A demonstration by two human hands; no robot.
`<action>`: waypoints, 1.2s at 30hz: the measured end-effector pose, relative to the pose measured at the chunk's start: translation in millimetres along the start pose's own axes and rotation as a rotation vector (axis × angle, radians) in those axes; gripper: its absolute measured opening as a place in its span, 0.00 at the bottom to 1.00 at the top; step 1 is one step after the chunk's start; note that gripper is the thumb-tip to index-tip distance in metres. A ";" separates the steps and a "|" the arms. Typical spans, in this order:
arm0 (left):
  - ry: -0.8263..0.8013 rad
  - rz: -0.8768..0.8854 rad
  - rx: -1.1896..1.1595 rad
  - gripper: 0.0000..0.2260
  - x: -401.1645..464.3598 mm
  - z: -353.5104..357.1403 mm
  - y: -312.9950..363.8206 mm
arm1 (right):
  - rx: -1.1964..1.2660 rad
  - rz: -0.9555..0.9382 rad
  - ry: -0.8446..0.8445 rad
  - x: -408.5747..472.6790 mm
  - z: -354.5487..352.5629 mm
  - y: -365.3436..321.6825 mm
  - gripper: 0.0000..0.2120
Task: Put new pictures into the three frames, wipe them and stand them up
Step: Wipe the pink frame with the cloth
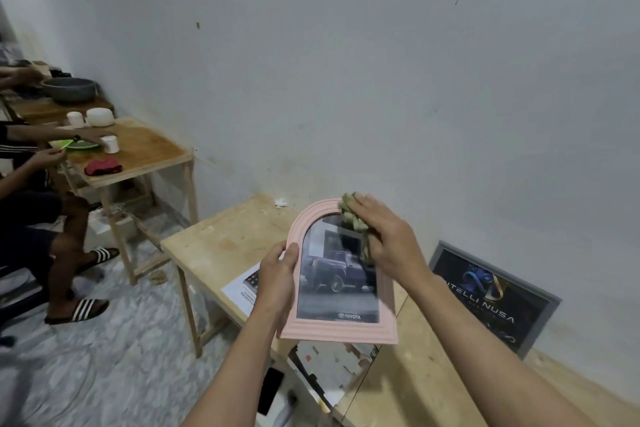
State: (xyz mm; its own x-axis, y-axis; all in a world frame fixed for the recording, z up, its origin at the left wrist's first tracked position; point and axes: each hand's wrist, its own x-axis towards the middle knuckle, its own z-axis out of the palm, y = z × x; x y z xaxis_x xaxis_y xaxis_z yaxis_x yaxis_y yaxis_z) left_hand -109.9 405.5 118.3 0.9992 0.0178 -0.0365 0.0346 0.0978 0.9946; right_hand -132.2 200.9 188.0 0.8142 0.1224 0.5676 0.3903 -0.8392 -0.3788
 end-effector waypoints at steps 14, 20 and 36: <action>0.082 -0.001 -0.032 0.15 5.3 -20.9 -2.7 | 0.470 0.087 -0.314 -67.2 30.4 -35.8 0.34; -0.014 0.056 -0.034 0.11 -2.6 2.2 12.4 | 0.176 -0.022 0.035 22.4 32.5 -21.1 0.38; 0.038 0.002 -0.032 0.13 -7.0 -17.2 9.5 | 0.445 0.211 -0.208 -13.3 5.2 -38.9 0.32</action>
State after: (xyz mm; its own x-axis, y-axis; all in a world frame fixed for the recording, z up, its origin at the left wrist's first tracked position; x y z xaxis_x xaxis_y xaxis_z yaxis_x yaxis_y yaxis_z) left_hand -116.9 423.4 126.3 0.9977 0.0554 -0.0391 0.0316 0.1298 0.9910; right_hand -156.0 234.7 191.3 0.9451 0.1158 0.3056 0.3165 -0.5568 -0.7680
